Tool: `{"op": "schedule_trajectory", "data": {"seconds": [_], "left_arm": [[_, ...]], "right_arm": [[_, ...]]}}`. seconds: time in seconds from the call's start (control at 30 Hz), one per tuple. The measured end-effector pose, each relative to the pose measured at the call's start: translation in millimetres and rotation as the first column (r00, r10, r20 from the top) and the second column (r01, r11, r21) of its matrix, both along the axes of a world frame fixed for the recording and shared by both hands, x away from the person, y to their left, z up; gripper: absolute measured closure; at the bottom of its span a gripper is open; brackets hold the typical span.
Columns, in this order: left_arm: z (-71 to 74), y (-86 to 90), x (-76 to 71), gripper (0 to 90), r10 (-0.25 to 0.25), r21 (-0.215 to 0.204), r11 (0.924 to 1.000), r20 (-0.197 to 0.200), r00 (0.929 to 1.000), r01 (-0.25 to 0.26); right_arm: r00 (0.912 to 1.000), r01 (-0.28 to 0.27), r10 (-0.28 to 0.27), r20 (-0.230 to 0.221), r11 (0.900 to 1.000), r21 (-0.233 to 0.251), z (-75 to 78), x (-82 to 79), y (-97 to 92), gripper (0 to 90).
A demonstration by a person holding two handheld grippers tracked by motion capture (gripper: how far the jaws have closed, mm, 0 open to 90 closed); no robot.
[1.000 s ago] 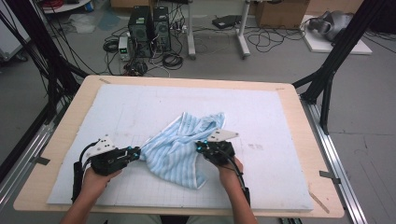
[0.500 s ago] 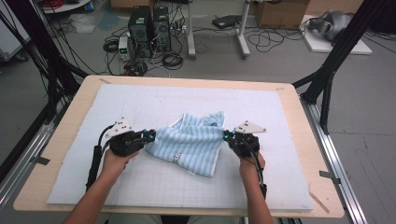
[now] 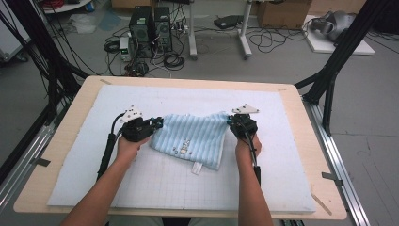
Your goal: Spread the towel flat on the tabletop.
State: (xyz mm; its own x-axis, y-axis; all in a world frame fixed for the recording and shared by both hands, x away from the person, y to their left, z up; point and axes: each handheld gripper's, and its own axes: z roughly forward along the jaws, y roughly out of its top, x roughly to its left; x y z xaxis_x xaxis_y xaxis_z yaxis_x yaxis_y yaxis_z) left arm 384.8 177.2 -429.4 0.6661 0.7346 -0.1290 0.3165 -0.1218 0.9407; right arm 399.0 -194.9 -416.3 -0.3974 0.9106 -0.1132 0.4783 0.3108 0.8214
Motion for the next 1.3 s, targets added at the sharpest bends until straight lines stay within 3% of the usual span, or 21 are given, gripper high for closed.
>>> {"op": "schedule_trajectory", "data": {"seconds": [0.1, 0.2, 0.27, 0.3, 0.37, 0.47, 0.57, 0.6, 0.63, 0.7, 0.77, 0.83, 0.87, 0.9, 0.97, 1.03, 1.07, 1.13, 1.23, 1.3], "left_arm": [[1.4, 0.9, -2.3, 60.6, 0.008, 0.014, 0.9999, 0.002, 1.0, -0.008], [2.4, 6.2, -8.4, 46.9, 0.006, 0.037, 0.9993, 0.006, 1.0, -0.007], [1.3, 11.1, -14.2, 44.1, 0.012, 0.057, 0.9983, -0.01, 0.9999, -0.011], [0.5, 13.1, -16.1, 39.8, 0.014, 0.085, 0.9963, -0.026, 0.9996, -0.012], [-1.5, 18.4, -22.7, 37.4, 0.018, 0.099, 0.995, -0.031, 0.9994, -0.015], [-2.5, 26.2, -32.2, 36.8, 0.014, 0.092, 0.9957, -0.051, 0.9986, -0.009], [-7.4, 27.0, -39.7, 36.8, -0.008, 0.1, 0.9949, -0.076, 0.9971, 0.016], [-9.1, 26.2, -40.5, 38.7, -0.013, 0.118, 0.9927, -0.085, 0.9963, 0.023], [-12.0, 24.2, -40.8, 38.7, -0.012, 0.149, 0.9885, -0.102, 0.9947, 0.027], [-18.4, 19.9, -39.8, 44.3, -0.01, 0.211, 0.9768, -0.134, 0.9909, 0.038], [-20.7, 16.1, -38.8, 54.1, -0.001, 0.257, 0.9656, -0.149, 0.9889, 0.04], [-20.6, 14.3, -39.4, 70.3, -0.011, 0.271, 0.9613, -0.137, 0.9905, 0.048], [-20.6, 14.0, -39.3, 76.8, -0.015, 0.274, 0.9603, -0.139, 0.9902, 0.053], [-20.7, 13.8, -39.0, 86.0, -0.017, 0.272, 0.9607, -0.14, 0.9901, 0.055], [-19.9, 14.9, -37.4, 86.9, -0.026, 0.236, 0.97, -0.137, 0.9902, 0.058], [-18.5, 17.1, -35.0, 87.0, -0.012, 0.175, 0.984, -0.119, 0.9928, 0.033], [-17.7, 18.2, -32.6, 87.0, -0.004, 0.136, 0.9905, -0.118, 0.993, 0.02], [-17.9, 16.8, -26.7, 87.0, 0.007, 0.094, 0.9955, -0.12, 0.9928, 0.005], [-18.7, 7.9, -16.4, 87.1, 0.012, 0.117, 0.9931, -0.139, 0.9902, 0.005], [-18.1, 0.0, -11.3, 87.1, 0.022, 0.116, 0.9933, -0.12, 0.9926, -0.008]], "right_arm": [[0.9998, 0.02, -0.02, -0.001, 0.9996, 0.02, -1.3, 0.1, 0.1, 84.8], [1.0, -0.003, 0.003, 0.004, 0.9974, 0.072, 0.0, -5.9, -2.6, 65.8], [0.9997, -0.006, 0.004, 0.024, 0.9948, 0.102, 2.3, -14.2, -5.3, 55.1], [0.9995, -0.011, 0.007, 0.032, 0.9923, 0.123, 3.5, -19.0, -7.2, 51.3], [0.9989, -0.026, 0.02, 0.043, 0.9894, 0.143, 6.8, -30.4, -9.6, 46.1], [0.9954, -0.091, 0.085, 0.043, 0.9826, 0.162, 9.7, -48.0, -10.0, 40.5], [0.9858, -0.168, 0.166, 0.021, 0.9769, 0.132, 6.4, -65.9, -1.6, 37.3], [0.9754, -0.219, 0.22, -0.004, 0.9719, 0.086, 0.0, -75.5, 8.1, 37.3], [0.9754, -0.219, 0.22, -0.004, 0.9719, 0.086, 0.0, -75.5, 8.1, 37.3], [0.9619, -0.267, 0.27, -0.043, 0.9616, 0.062, -9.1, -79.6, 18.8, 37.6], [0.9497, -0.3, 0.298, -0.097, 0.9539, -0.01, -17.7, -79.0, 29.5, 43.3], [0.9408, -0.314, 0.306, -0.146, 0.9487, -0.037, -25.4, -73.9, 35.7, 51.3], [0.9384, -0.315, 0.306, -0.161, 0.9486, -0.033, -28.4, -70.3, 36.4, 56.5], [0.9332, -0.318, 0.315, -0.173, 0.9481, 0.01, -28.8, -67.2, 34.9, 67.6], [0.9239, -0.339, 0.336, -0.183, 0.9406, 0.013, -27.4, -62.6, 35.2, 83.4], [0.9284, -0.337, 0.328, -0.176, 0.9414, -0.023, -25.6, -58.7, 37.4, 86.6], [0.936, -0.32, 0.311, -0.165, 0.9466, -0.035, -25.1, -55.5, 36.4, 86.6], [0.9521, -0.273, 0.266, -0.15, 0.9617, -0.025, -24.7, -47.4, 31.6, 86.5], [0.9738, -0.203, 0.195, -0.118, 0.9771, -0.064, -23.4, -35.9, 28.1, 86.2], [0.9818, -0.17, 0.16, -0.102, 0.9802, -0.102, -24.8, -28.4, 27.7, 86.0]]}}
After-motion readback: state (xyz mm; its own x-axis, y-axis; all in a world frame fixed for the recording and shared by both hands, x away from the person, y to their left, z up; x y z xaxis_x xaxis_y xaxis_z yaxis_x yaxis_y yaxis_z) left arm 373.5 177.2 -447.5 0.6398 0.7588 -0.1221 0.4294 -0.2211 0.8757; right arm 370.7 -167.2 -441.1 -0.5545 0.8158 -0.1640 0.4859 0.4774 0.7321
